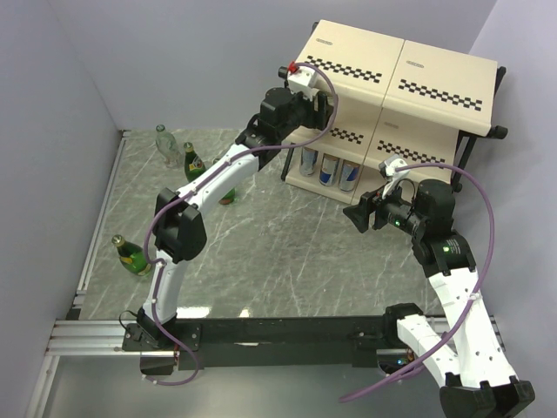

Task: Place and organize the beverage onto the shelf
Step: Place the drink on the shelf.

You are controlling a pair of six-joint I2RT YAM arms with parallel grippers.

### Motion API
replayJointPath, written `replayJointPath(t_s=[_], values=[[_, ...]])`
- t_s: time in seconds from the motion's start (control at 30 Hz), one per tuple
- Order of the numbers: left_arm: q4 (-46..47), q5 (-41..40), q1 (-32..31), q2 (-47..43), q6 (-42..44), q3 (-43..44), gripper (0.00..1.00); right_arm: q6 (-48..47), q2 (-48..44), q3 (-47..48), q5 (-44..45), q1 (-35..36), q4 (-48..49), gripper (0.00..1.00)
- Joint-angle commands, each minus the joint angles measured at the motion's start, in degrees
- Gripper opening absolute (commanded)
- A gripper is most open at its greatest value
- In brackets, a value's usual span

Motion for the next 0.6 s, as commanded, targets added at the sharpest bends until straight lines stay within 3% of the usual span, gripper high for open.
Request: replayJointPath(t_s=[0.0, 0.2, 0.57], values=[[5.85, 0.02, -0.1, -2.41, 0.0, 1.05, 0.72, -0.59, -0.19, -0.17, 0.45, -0.35, 1.4, 0.75], [7.96, 0.98, -0.01, -5.22, -0.09, -2.81, 0.75, -0.68, -0.11, -0.26, 0.63, -0.35, 1.4, 0.75], [13.85, 4.06, -0.1, -26.13, 3.16, -27.41, 0.79, -1.3, -0.46, -0.43, 0.1, -0.26, 1.49, 0.75]])
